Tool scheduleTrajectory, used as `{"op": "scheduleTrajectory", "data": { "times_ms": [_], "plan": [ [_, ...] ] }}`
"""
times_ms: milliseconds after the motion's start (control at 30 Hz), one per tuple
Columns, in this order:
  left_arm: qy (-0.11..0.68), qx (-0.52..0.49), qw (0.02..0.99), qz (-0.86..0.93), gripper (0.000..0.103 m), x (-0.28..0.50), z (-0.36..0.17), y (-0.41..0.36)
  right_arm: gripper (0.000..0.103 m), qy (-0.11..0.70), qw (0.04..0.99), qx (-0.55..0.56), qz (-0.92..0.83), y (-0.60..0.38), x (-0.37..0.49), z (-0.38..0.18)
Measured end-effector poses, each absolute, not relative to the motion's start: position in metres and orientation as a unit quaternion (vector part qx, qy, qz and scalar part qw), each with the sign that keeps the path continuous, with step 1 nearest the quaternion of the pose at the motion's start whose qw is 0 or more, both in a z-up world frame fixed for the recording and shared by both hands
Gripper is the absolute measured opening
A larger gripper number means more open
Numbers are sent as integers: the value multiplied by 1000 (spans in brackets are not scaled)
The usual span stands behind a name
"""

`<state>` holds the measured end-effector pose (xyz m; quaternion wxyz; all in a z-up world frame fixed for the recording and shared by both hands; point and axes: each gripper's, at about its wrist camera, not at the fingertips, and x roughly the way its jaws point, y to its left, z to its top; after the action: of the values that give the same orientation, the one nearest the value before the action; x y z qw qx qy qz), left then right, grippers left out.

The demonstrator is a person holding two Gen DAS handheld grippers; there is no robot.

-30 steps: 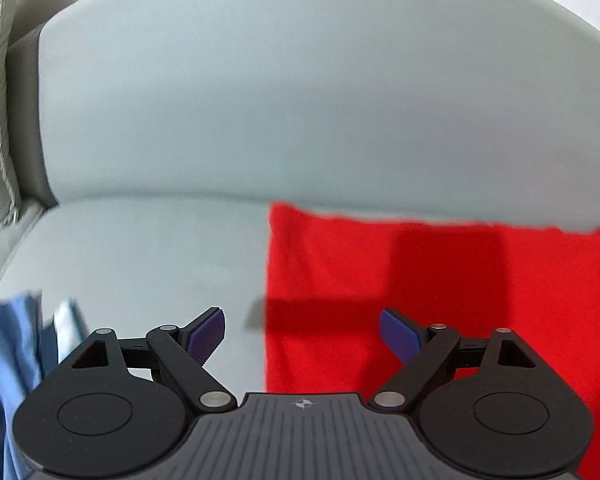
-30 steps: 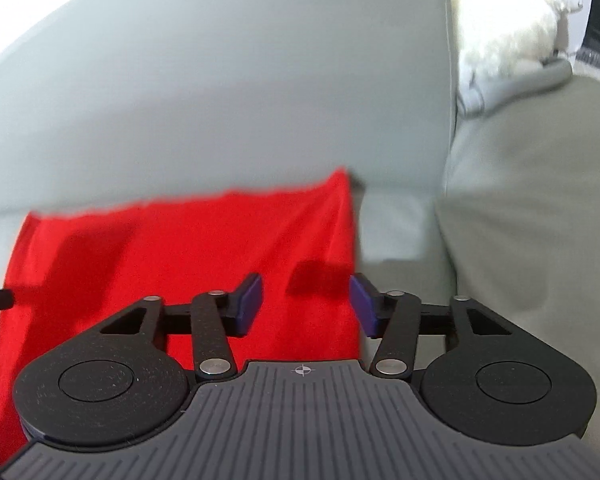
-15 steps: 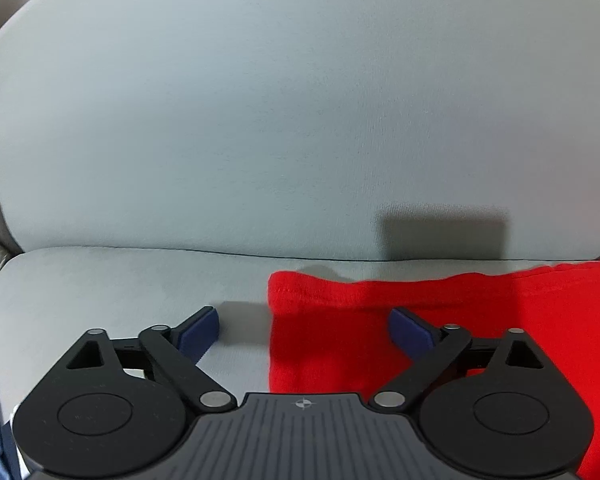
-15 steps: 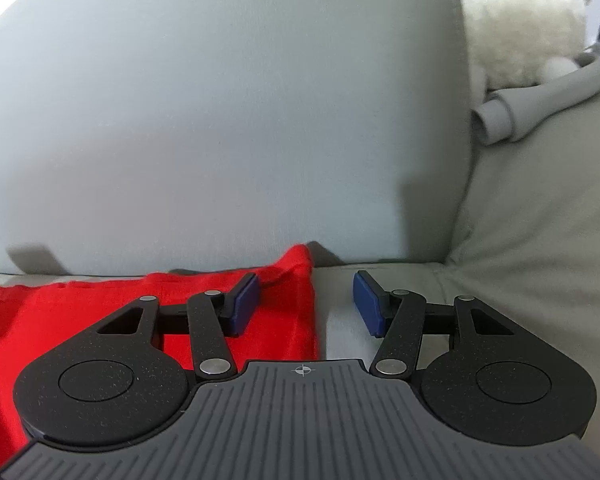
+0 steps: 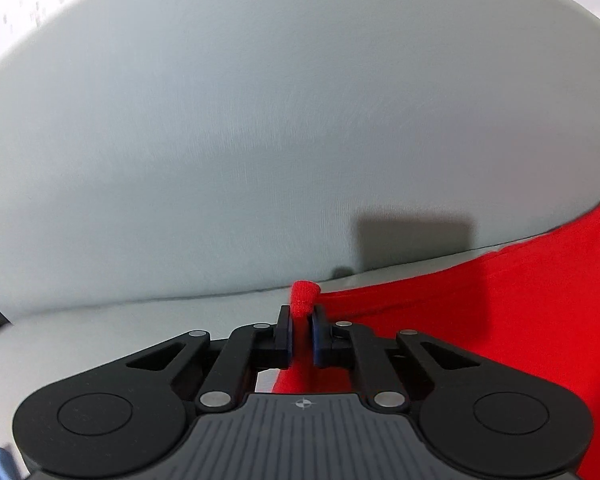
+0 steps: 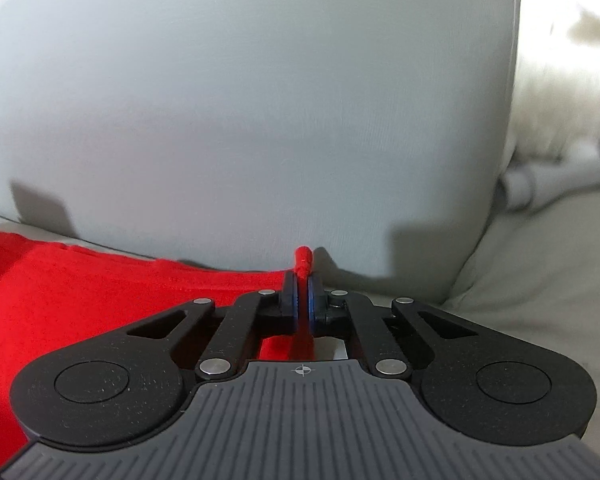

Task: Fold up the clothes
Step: 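Close both grippers on the corners of the red shirt's collar end, then lift the collar end and fold it onto the hem, then open both grippers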

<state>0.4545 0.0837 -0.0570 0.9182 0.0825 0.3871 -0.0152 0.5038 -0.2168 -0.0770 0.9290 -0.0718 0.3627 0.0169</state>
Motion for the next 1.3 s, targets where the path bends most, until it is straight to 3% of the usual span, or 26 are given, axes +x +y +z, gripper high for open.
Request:
{"op": "scheduleTrajectory", "data": {
  "times_ms": [467,800,1100,1300],
  "plan": [
    [333,148,931,16,8,355,45,51,3,308,946,-97,22,-193,415,20],
    [321,165,932,40,8,233,102,32,4,289,950,-113,22,-196,302,94],
    [350,149,923,56,8,151,69,0,4,306,941,-136,43,-193,176,82],
    [392,131,907,77,8,148,28,10,4,332,931,-141,53,-199,128,44]
  ]
}}
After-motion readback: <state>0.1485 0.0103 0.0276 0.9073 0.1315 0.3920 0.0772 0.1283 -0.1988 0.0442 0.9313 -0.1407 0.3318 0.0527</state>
